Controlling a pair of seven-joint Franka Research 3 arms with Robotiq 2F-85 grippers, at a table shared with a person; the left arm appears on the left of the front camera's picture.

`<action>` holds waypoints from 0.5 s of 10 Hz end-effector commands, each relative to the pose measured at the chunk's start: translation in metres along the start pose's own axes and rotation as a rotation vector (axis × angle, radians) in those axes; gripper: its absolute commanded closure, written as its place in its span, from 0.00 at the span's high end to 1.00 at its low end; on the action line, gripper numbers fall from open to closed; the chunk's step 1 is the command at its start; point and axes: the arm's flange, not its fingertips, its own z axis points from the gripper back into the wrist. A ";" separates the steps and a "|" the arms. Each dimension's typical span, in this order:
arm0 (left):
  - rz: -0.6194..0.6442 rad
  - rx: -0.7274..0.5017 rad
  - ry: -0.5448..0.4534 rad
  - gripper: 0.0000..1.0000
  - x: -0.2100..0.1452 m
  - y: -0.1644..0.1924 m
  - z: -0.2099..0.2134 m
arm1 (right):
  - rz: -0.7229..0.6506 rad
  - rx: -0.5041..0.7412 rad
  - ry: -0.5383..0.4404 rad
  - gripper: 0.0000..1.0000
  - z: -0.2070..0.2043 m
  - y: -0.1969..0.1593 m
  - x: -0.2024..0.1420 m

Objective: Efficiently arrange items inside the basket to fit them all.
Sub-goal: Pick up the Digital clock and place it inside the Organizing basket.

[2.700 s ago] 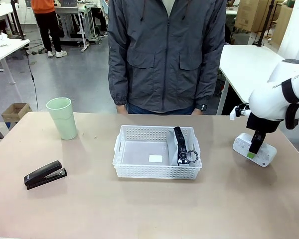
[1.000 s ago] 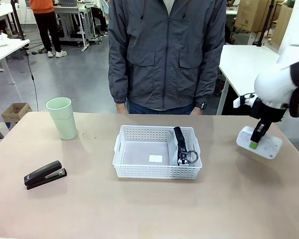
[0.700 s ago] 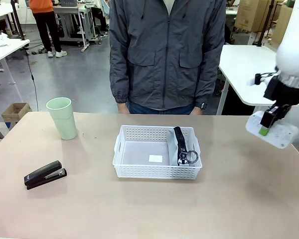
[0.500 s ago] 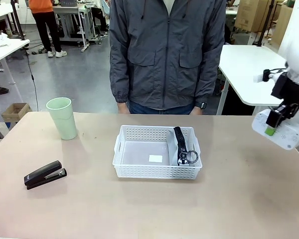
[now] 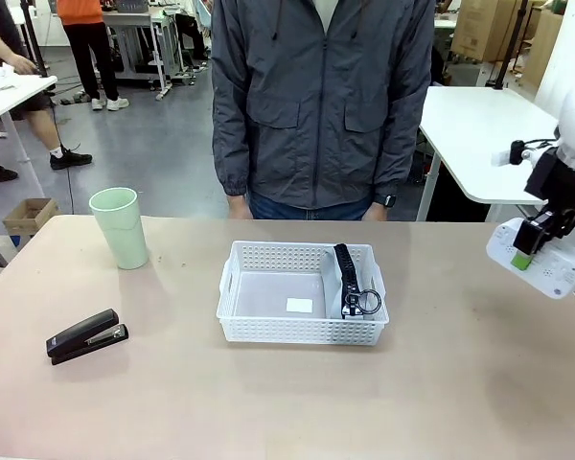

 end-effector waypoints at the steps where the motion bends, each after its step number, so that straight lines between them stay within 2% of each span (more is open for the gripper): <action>1: -0.018 -0.012 0.004 1.00 -0.001 -0.001 0.001 | -0.107 0.062 0.051 0.50 -0.001 -0.011 -0.005; 3: -0.018 -0.012 0.004 1.00 -0.001 -0.001 0.001 | -0.149 0.079 -0.017 0.50 0.020 0.026 0.011; 5: -0.018 -0.012 0.004 1.00 -0.001 -0.001 0.001 | -0.140 0.027 -0.009 0.50 0.045 0.094 0.038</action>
